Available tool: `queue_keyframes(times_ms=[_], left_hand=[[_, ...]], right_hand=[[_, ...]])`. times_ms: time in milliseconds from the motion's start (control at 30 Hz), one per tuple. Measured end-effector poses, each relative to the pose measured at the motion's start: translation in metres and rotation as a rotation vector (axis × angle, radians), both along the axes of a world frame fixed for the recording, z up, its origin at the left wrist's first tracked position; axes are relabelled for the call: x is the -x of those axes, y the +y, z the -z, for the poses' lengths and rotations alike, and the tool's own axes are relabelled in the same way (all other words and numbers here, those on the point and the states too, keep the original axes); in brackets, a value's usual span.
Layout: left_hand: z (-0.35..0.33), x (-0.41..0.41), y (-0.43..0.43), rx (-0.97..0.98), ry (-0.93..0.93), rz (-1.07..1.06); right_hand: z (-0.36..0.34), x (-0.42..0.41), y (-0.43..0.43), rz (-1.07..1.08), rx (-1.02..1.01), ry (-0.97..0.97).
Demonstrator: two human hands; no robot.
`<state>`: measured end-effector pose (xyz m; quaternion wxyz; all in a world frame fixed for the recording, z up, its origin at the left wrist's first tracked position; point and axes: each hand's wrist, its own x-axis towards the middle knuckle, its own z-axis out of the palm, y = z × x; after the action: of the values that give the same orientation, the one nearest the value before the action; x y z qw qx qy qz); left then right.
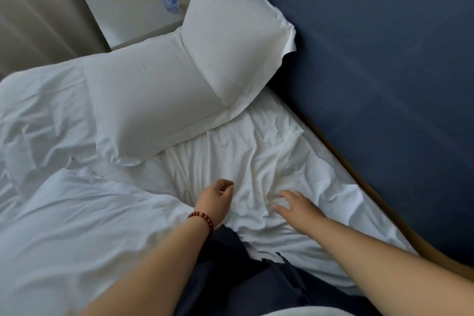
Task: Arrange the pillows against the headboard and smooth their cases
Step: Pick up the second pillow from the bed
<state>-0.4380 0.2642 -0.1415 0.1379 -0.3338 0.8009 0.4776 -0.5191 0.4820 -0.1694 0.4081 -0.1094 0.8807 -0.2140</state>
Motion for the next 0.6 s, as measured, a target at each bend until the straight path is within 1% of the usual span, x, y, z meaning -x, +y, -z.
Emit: queue_keyframes(times_ms=[67, 167, 233, 333, 467, 600], left_hand=[[-0.005, 0.004, 0.029, 0.028, 0.059, -0.04], [-0.014, 0.007, 0.077, 0.011, 0.141, -0.105], [-0.02, 0.006, 0.11, 0.0, 0.169, -0.115], [-0.03, 0.004, 0.154, -0.004, 0.192, -0.12], [-0.043, -0.001, 0.197, 0.032, 0.184, -0.136], [-0.051, -0.018, 0.224, 0.058, 0.086, -0.156]], right_hand=[[0.001, -0.007, 0.035, -0.01, 0.031, 0.0], [-0.008, -0.01, 0.079, -0.073, 0.095, 0.041], [-0.019, -0.009, 0.101, -0.113, 0.121, 0.083], [-0.035, -0.004, 0.126, -0.119, 0.164, 0.113], [-0.045, 0.002, 0.147, -0.144, 0.201, 0.105], [-0.035, -0.002, 0.161, -0.167, 0.18, 0.017]])
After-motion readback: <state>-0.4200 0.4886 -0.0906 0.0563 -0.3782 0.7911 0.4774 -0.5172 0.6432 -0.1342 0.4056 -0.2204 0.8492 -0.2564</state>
